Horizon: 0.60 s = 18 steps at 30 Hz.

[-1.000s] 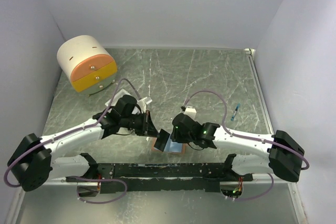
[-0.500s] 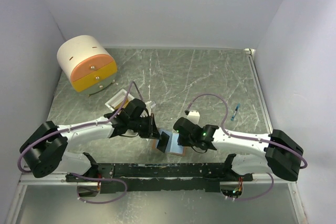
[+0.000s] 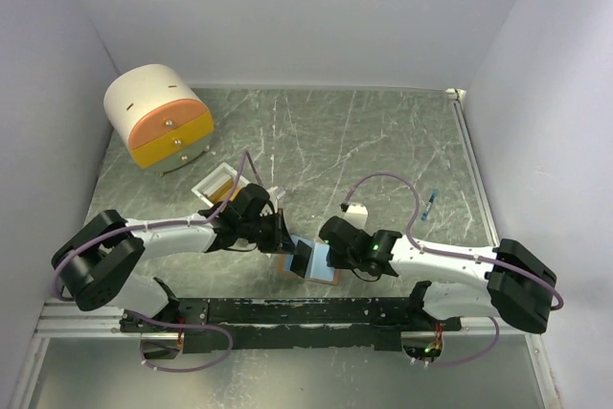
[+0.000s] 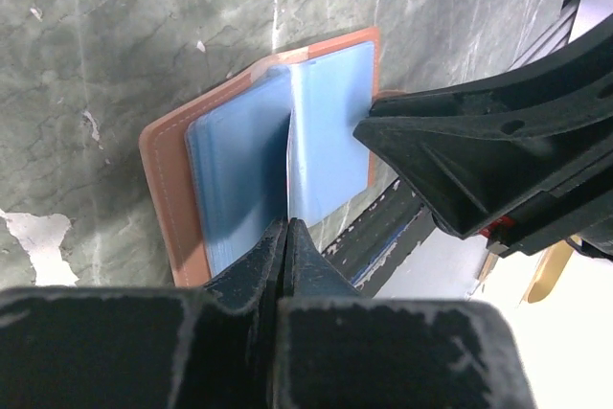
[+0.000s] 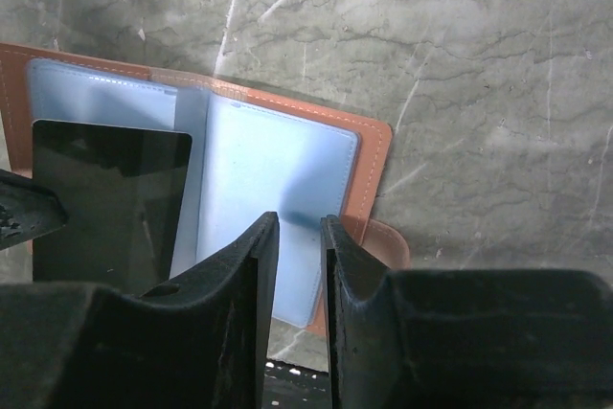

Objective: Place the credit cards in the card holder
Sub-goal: Insert the credit card into the card holder.

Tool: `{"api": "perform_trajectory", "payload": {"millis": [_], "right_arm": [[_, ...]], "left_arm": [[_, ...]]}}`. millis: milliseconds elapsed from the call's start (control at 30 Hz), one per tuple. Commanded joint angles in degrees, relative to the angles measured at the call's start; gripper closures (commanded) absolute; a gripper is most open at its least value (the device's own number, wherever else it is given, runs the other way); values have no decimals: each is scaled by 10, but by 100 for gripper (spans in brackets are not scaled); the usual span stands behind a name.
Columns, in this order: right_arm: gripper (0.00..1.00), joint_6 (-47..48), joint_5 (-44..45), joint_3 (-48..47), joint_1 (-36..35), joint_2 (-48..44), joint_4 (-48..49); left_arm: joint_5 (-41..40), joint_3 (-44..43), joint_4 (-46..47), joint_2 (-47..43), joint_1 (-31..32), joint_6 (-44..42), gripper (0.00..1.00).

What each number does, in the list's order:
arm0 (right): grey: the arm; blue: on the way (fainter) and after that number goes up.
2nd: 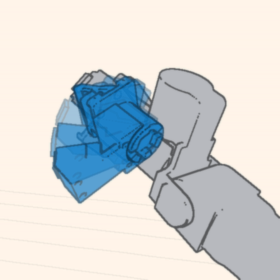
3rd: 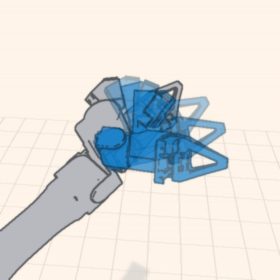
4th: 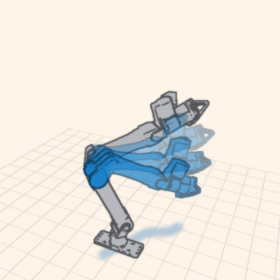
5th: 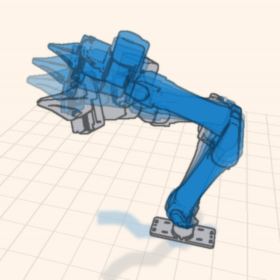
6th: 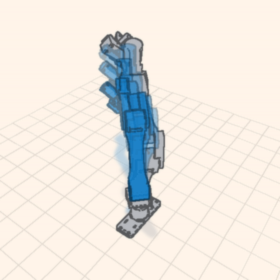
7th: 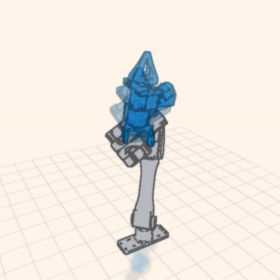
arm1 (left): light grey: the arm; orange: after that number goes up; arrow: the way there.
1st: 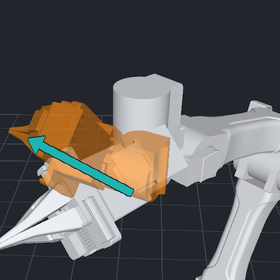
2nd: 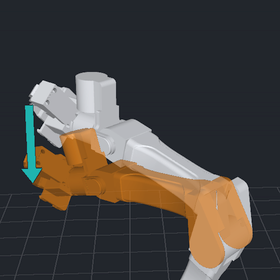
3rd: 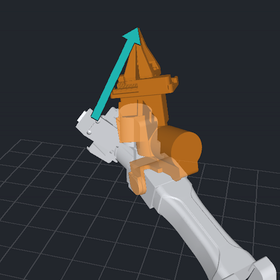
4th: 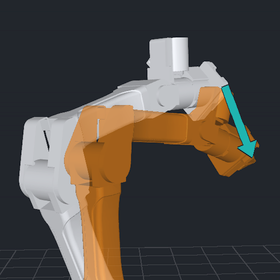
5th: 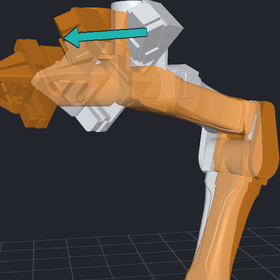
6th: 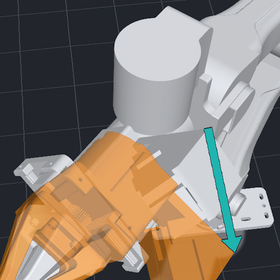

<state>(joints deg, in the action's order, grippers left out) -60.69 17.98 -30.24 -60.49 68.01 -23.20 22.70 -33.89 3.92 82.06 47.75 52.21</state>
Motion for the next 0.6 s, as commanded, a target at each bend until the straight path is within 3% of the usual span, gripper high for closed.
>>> {"api": "perform_trajectory", "payload": {"millis": [0,567], "right_arm": [[75,-10,16,10,-2,-9,3],[76,-17,14,18,-2,-3,8]], "left_arm": [[-7,13,60,14,7,18,93],[0,16,90,43,20,32,93]]}}
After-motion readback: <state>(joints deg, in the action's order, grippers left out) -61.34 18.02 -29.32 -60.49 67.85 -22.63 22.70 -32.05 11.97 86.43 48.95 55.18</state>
